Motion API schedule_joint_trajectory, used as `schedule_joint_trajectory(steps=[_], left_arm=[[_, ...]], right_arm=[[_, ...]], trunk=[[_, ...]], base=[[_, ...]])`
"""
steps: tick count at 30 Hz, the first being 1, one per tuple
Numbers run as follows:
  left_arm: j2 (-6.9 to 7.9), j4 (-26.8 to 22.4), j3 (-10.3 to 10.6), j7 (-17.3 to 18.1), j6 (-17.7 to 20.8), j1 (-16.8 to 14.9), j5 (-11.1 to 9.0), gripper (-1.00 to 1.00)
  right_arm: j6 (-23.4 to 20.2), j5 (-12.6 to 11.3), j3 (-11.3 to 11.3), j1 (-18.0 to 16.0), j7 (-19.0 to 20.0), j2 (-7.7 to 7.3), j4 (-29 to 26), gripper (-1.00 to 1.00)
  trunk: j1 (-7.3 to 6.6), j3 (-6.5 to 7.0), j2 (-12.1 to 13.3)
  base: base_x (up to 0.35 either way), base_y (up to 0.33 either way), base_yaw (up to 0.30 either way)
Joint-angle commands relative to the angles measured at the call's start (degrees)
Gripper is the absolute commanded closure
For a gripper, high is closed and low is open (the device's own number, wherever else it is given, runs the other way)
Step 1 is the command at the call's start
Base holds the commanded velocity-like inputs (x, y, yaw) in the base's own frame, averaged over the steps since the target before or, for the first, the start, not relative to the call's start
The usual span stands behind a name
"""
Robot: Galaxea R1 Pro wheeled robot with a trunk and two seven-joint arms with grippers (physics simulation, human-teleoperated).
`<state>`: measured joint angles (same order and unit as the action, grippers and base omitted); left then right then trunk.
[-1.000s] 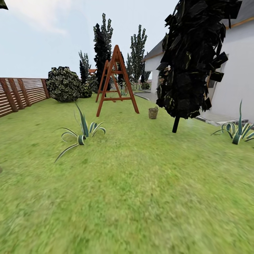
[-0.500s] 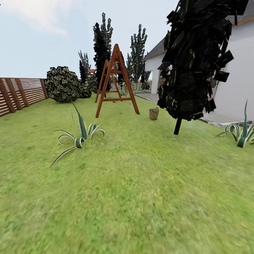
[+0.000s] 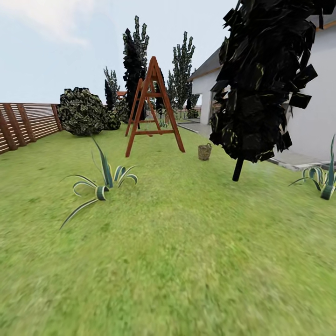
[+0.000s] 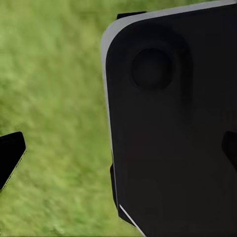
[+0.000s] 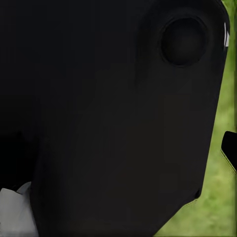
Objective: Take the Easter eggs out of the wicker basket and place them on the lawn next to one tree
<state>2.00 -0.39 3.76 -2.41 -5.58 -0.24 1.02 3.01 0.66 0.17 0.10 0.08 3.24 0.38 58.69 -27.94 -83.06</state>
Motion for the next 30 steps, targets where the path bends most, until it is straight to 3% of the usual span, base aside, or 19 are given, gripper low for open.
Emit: schedule_joint_trajectory(steps=[1,30], left_arm=[[-0.01,0.04,0.38,-0.25,-0.19,-0.03,0.12,-1.00],[-0.01,0.04,0.38,-0.25,-0.22,-0.03,0.11,-1.00]], right_arm=[[0.24,0.06,-0.01,-0.01,0.01,0.00,0.05,-1.00],[0.15,0.05,0.00,-0.01,-0.01,0.01,0.05,-1.00]], trunk=[[0.03,-0.04,-0.02],[0.03,-0.04,-0.02]], base=[[0.338,0.000,0.000],[0.338,0.000,0.000]])
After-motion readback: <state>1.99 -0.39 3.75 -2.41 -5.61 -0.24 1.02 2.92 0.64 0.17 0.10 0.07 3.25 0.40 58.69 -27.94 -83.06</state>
